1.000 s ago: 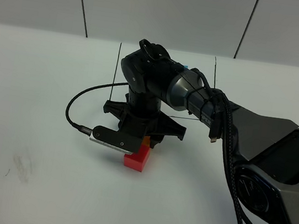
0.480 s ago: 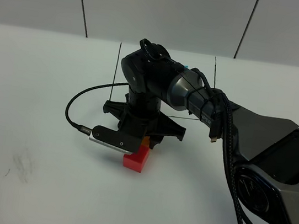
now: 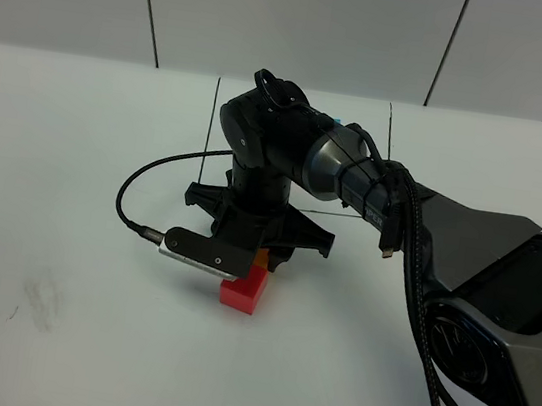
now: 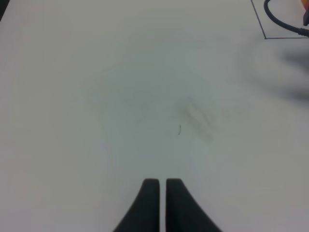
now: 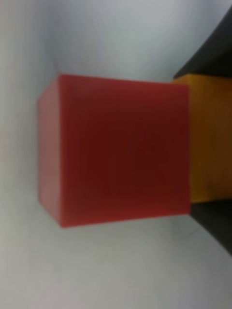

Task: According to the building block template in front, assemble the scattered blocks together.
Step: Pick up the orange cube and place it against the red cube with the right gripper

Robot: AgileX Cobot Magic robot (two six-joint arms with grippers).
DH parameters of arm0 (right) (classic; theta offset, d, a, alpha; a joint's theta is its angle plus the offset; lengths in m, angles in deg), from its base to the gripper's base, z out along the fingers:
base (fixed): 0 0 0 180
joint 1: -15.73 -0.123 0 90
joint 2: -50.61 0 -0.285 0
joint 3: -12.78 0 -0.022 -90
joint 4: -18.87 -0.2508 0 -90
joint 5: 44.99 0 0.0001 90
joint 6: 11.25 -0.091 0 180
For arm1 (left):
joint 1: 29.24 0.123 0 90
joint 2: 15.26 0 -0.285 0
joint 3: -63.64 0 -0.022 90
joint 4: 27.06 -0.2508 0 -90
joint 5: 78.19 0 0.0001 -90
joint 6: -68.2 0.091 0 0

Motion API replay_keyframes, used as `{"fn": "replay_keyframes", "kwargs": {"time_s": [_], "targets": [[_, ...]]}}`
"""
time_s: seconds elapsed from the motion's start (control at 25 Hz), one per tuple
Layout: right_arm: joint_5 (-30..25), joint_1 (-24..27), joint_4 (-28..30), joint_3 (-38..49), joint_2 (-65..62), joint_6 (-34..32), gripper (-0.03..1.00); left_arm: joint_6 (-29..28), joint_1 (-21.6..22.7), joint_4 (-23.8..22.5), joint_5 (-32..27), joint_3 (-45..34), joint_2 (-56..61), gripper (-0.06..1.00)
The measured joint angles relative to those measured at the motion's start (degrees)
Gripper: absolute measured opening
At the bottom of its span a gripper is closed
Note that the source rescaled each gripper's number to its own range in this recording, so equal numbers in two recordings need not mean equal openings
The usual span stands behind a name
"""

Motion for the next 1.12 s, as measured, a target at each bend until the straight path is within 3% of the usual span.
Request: {"fn": "replay_keyframes", "kwargs": {"time_s": [0.64, 0.72, 0.92, 1.12], "targets": [[0.0, 0.0, -0.1, 0.0, 0.2, -0.9, 0.52, 0.0, 0.0, -0.6, 0.0, 0.0, 0.0, 0.0], [0.0, 0.0, -1.2, 0.0, 0.5, -1.3, 0.59, 0.0, 0.0, -0.6, 0.0, 0.0, 0.0, 0.0], [-0.1, 0.0, -3.2, 0.3, 1.4, -2.7, 0.91, 0.0, 0.0, -0.6, 0.1, 0.0, 0.0, 0.0], [-0.1, 0.0, -3.5, 0.3, 1.4, -4.1, 0.98, 0.0, 0.0, -0.6, 0.1, 0.0, 0.0, 0.0]]}}
